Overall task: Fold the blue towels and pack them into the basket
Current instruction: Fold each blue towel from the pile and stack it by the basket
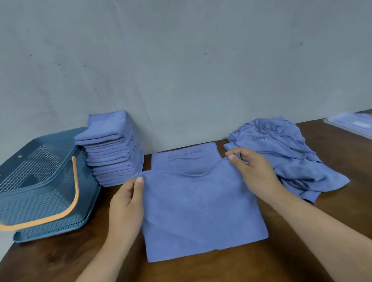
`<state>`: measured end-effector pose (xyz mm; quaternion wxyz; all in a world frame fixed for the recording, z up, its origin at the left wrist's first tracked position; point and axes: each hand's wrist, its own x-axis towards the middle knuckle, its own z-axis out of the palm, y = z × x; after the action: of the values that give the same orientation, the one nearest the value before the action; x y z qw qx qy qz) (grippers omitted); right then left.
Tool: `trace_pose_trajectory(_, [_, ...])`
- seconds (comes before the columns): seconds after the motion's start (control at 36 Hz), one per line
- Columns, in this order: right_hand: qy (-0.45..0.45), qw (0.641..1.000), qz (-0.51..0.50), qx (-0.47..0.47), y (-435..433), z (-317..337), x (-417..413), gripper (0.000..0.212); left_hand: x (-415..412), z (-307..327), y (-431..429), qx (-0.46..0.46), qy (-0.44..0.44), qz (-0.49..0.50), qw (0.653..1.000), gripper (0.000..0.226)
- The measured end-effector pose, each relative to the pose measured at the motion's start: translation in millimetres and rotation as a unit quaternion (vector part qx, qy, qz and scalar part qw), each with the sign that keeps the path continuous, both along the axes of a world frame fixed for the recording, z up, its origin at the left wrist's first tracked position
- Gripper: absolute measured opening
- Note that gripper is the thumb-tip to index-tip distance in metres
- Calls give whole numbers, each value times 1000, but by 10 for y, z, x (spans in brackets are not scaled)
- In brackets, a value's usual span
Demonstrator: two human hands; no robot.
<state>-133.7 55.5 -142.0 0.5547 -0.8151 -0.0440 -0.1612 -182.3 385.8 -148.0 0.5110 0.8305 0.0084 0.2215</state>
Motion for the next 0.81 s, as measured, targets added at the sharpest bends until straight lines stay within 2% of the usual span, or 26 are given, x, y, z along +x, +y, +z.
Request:
trace_pose_trajectory(0.08, [-24,999,-18,-29,46,-17,508,12,537,-18,22,43,26,28,998,54])
trace_pose_trajectory(0.17, [-24,993,-39,-106,63,-132,1006,13,1052,-119,101,98,77,40,991,41])
trace_pose_trajectory(0.22, [-1,981,-46,-186,103,-244,1221,28,1251,-183,89,118,113,43,986,33])
trace_pose_trajectory(0.28, [7,953,-55,-298,199,-374,1334,43,1368,-281,17,182,86,43,979,40])
trace_pose_trajectory(0.33, [-28,925,-42,-377,336,-481,1335,47,1371,-336,-128,262,17,33,964,39])
trace_pose_trajectory(0.42, [-44,913,32,-404,525,-588,1215,49,1318,-429,-356,345,-5,-35,938,46])
trace_pose_trajectory(0.47, [-5,899,78,-430,596,-710,1132,57,1302,-564,-450,391,46,-89,915,63])
trace_pose_trajectory(0.56, [68,861,123,-490,585,-904,1001,70,1236,-788,-485,438,146,-155,873,70])
trace_pose_trajectory(0.61, [97,851,140,-497,544,-934,926,73,1149,-842,-465,444,174,-169,863,72])
trace_pose_trajectory(0.81, [111,843,144,-506,487,-902,446,75,716,-850,-443,467,179,-178,848,74])
